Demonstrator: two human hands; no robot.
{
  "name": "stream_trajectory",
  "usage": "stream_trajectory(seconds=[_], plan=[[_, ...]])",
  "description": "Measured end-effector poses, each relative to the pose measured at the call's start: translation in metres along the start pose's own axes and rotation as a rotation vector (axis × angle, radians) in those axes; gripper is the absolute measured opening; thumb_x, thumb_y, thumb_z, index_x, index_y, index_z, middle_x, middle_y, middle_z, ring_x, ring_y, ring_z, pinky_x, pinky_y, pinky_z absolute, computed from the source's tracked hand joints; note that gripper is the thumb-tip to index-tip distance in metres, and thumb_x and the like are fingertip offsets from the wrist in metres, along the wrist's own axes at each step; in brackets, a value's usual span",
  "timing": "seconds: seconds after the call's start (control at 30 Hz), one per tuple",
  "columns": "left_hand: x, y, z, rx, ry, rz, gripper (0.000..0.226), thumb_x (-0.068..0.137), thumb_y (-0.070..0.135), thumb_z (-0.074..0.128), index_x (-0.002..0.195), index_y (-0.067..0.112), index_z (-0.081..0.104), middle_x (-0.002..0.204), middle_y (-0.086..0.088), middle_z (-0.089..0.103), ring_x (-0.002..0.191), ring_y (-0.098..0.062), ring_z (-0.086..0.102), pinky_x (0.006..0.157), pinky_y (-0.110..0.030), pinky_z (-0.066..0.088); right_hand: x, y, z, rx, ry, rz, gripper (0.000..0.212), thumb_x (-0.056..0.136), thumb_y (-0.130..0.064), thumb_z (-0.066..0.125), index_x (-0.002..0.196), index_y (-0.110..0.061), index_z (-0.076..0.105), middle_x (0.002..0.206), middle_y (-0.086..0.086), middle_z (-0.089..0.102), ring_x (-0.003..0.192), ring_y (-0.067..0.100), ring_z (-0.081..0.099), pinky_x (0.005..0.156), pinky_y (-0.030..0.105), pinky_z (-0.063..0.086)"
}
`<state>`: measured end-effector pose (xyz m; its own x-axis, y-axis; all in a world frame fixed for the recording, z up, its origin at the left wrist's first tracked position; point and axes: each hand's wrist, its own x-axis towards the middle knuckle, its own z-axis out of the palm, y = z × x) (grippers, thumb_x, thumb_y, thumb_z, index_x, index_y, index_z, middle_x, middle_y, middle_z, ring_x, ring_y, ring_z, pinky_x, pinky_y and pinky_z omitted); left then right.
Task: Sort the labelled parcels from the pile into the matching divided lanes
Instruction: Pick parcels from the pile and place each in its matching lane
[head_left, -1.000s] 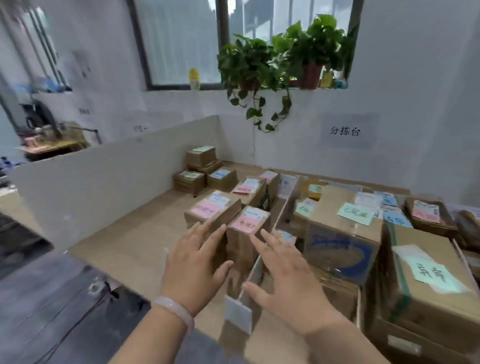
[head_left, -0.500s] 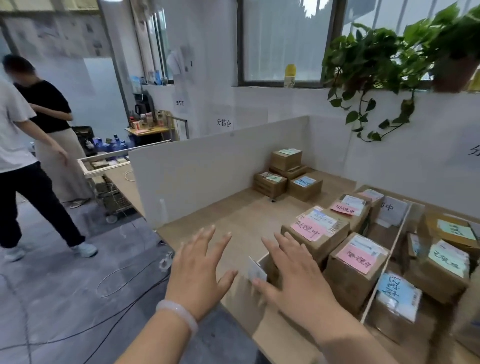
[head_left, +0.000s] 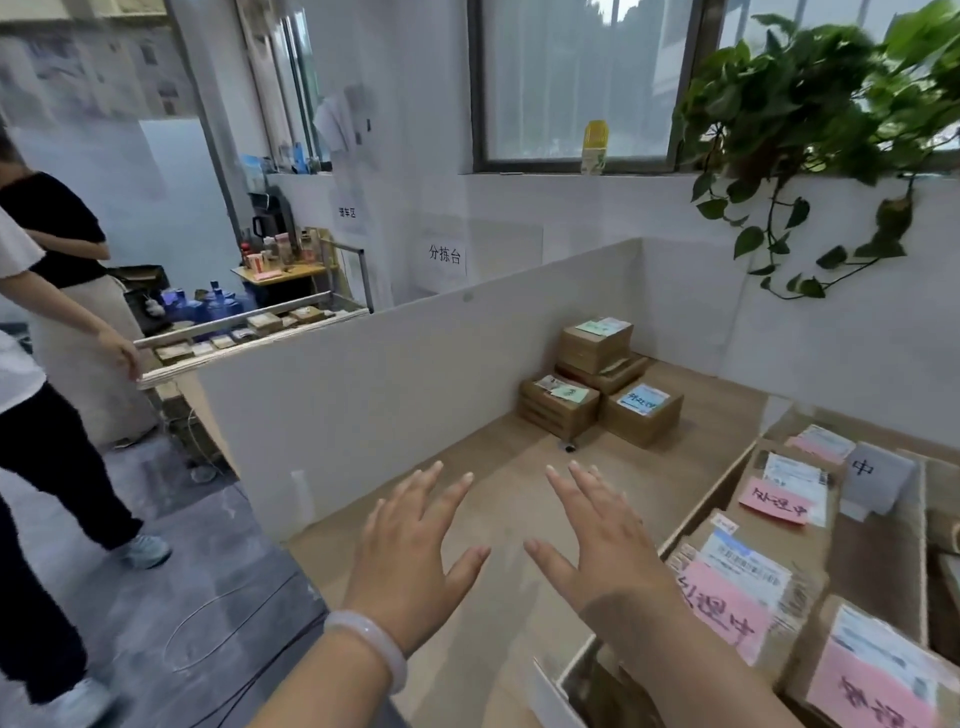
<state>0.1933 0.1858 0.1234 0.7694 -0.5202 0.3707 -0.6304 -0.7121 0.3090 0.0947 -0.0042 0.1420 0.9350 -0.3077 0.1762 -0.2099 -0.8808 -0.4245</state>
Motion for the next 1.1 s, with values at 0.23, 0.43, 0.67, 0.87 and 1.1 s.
stream_trajectory(seconds=[0.23, 0.43, 0.67, 0.87, 1.1], plan=[[0.098, -0.023, 0.055, -0.101, -0.156, 0.051, 0.084, 0.071, 0.078, 0.020, 0.150, 0.049, 0.019, 0.162, 0.014, 0.010, 0.149, -0.011, 0.009, 0.121, -0.039, 0.015, 0.069, 0.027, 0.020, -0.022, 0.040, 0.200, 0.073, 0.093, -0.063, 0.037, 0.152, -0.043, -0.002, 0.162, -0.014, -0.006, 0.148, 0.007, -0.012, 0.120, 0.031, -0.005], [0.192, -0.067, 0.117, -0.124, -0.303, 0.168, 0.070, 0.088, 0.069, 0.042, 0.149, 0.051, 0.014, 0.161, 0.017, 0.006, 0.149, -0.008, 0.007, 0.121, -0.032, 0.013, 0.149, 0.027, 0.054, -0.034, 0.074, 0.378, 0.072, 0.094, -0.061, 0.037, 0.151, -0.043, -0.002, 0.161, -0.014, -0.005, 0.148, 0.006, -0.011, 0.121, 0.031, -0.004], [0.304, -0.098, 0.180, -0.254, -0.434, 0.211, 0.067, 0.090, 0.063, 0.048, 0.150, 0.046, 0.023, 0.161, 0.011, 0.013, 0.148, -0.012, 0.015, 0.119, -0.034, 0.023, 0.225, 0.040, 0.083, -0.110, 0.013, 0.545, 0.070, 0.095, -0.061, 0.035, 0.150, -0.044, -0.005, 0.160, -0.017, -0.009, 0.147, 0.005, -0.013, 0.119, 0.030, -0.007], [0.367, -0.087, 0.237, -0.378, -0.557, 0.154, 0.066, 0.091, 0.056, 0.054, 0.149, 0.045, 0.026, 0.161, 0.011, 0.013, 0.147, -0.015, 0.015, 0.118, -0.036, 0.024, 0.264, 0.073, 0.095, -0.125, 0.000, 0.652, 0.069, 0.095, -0.062, 0.034, 0.149, -0.046, -0.004, 0.159, -0.020, -0.011, 0.133, -0.008, -0.022, 0.117, 0.025, -0.010], [0.430, -0.062, 0.324, -0.687, -0.709, -0.176, 0.074, 0.090, 0.040, 0.064, 0.153, 0.032, 0.025, 0.160, -0.004, 0.019, 0.148, -0.018, 0.019, 0.119, -0.037, 0.023, 0.305, 0.134, 0.121, -0.143, -0.080, 0.696, 0.079, 0.070, -0.079, 0.004, 0.141, -0.052, -0.019, 0.142, -0.030, -0.026, 0.129, -0.008, -0.027, 0.109, 0.017, -0.014]])
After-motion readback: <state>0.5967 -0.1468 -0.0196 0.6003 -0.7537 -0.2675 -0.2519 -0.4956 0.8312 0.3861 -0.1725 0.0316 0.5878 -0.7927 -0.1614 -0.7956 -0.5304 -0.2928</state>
